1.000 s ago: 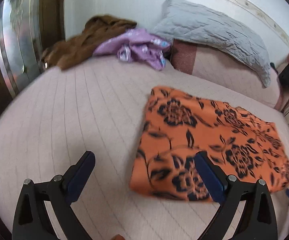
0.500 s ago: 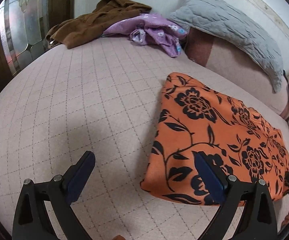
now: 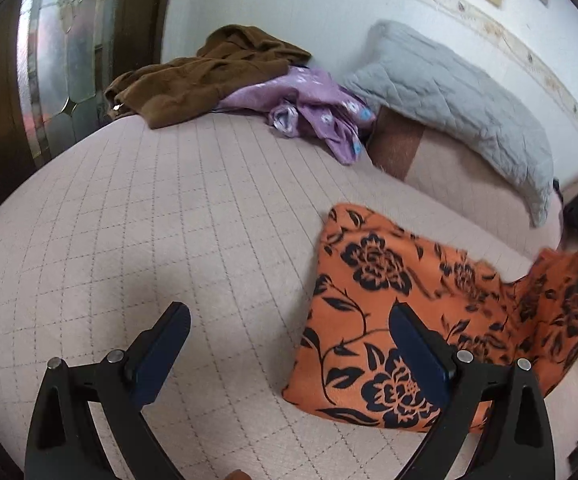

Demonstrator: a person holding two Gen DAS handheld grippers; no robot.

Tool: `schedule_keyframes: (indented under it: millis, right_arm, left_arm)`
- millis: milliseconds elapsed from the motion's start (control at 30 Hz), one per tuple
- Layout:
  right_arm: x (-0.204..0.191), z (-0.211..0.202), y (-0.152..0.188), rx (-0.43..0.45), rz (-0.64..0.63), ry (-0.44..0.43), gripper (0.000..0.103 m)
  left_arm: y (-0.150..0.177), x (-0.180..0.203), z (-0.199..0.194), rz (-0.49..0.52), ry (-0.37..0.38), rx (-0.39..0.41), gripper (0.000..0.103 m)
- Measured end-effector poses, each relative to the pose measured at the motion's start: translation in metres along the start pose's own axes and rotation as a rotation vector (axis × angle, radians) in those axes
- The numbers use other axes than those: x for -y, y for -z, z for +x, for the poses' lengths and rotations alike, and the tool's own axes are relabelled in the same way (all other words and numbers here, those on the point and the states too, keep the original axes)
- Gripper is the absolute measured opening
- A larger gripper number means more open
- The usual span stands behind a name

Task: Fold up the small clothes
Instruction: 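Grasp the side edge of the folded orange shirt with both grippers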

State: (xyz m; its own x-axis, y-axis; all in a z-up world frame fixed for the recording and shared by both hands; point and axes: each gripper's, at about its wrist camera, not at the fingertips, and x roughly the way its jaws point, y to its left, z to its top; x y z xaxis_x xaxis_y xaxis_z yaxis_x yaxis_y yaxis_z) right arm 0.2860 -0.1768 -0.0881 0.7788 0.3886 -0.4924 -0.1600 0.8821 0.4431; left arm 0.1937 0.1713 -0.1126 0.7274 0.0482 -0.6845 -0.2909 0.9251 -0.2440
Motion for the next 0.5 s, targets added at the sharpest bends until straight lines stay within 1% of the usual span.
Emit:
schedule_keyframes:
  millis: [100, 133, 267, 333, 400, 500]
  right_arm:
    - [-0.058, 0.027, 0.004, -0.036, -0.084, -0.071, 0.016]
    - [-0.071, 0.033, 0.007, -0.045, -0.1, -0.09, 0.016]
    - [-0.128, 0.066, 0.028, -0.097, -0.159, -0.18, 0.015]
    - [-0.156, 0.087, 0.046, -0.136, -0.193, -0.218, 0.015]
    - [-0.18, 0.107, 0.066, -0.18, -0.222, -0.241, 0.015]
    - [-0.192, 0.129, 0.096, -0.243, -0.234, -0.24, 0.015]
  left_arm:
    - [-0.005, -0.015, -0.002, -0.05, 0.009, -0.003, 0.099]
    - [-0.006, -0.02, -0.002, -0.066, 0.011, -0.004, 0.099]
    - [-0.011, -0.04, -0.01, -0.117, 0.022, 0.016, 0.099]
    - [-0.012, -0.049, -0.012, -0.141, 0.023, 0.024, 0.099]
    - [-0.013, -0.056, -0.013, -0.162, 0.023, 0.025, 0.099]
    - [-0.013, -0.063, -0.011, -0.181, 0.032, 0.016, 0.099]
